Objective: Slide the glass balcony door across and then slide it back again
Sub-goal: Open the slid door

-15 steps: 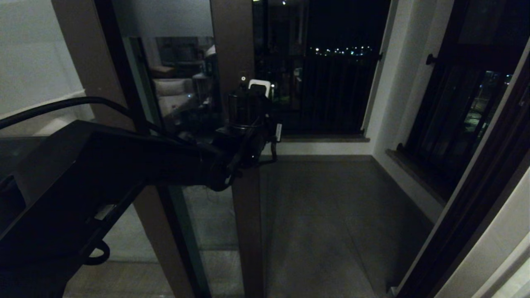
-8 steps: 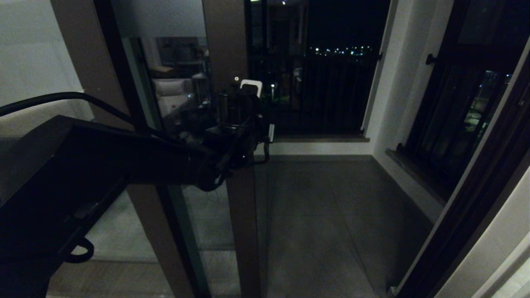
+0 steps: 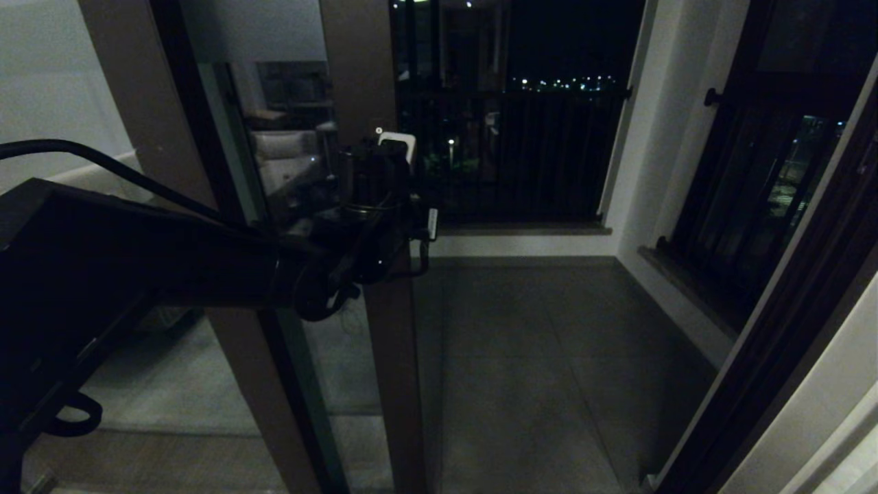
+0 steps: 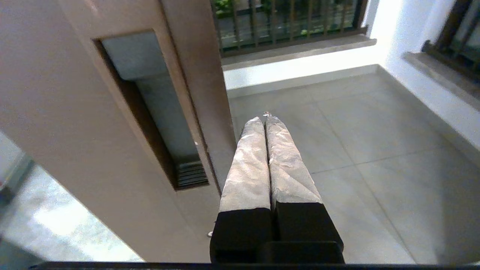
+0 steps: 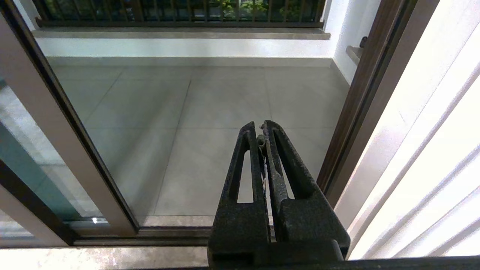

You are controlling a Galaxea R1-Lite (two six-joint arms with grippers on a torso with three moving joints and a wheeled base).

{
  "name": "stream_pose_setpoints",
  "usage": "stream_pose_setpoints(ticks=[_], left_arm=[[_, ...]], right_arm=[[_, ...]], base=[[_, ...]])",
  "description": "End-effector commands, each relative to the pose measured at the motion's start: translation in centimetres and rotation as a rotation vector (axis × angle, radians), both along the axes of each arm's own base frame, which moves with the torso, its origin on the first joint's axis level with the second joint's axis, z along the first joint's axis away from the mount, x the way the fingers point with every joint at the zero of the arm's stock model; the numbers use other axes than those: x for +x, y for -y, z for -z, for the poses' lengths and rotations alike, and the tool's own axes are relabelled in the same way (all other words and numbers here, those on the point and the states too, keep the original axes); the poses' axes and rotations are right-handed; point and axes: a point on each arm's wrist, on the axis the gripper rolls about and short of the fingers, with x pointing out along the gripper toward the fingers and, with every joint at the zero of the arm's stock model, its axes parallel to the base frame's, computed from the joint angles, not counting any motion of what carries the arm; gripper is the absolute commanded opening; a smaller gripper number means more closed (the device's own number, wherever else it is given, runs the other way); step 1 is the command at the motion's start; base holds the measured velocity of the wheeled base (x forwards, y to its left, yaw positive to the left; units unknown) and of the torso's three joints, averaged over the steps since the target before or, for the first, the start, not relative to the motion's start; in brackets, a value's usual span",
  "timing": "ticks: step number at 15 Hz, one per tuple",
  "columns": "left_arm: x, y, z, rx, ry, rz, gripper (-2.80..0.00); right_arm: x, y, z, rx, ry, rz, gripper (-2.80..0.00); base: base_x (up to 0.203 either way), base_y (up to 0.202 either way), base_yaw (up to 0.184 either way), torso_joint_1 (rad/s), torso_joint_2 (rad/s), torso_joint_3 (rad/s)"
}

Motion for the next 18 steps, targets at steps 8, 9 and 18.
stream_pose_setpoints(ticks=[8, 9, 18], left_arm=[[0.1, -1.8, -0.4, 0.004, 0.005, -0.048, -2.80], [0.1, -2.0, -0.2, 0.008, -0.002, -0.051, -2.80], [0.4, -3.6, -0.5, 0.004, -0.002, -0.085, -2.80]], right_arm=[[0.0, 0.0, 0.0, -0.001, -0.002, -0.001, -2.80], [0.0, 0.0, 0.0, -0.001, -0.002, -0.001, -2.80], [0.0, 0.0, 0.0, -0.001, -0.002, -0.001, -2.80]], base=[[0.000, 0.000, 0.000, 0.000, 0.00, 0.000], [0.000, 0.000, 0.000, 0.000, 0.00, 0.000], [0.000, 0.000, 0.000, 0.000, 0.00, 0.000]])
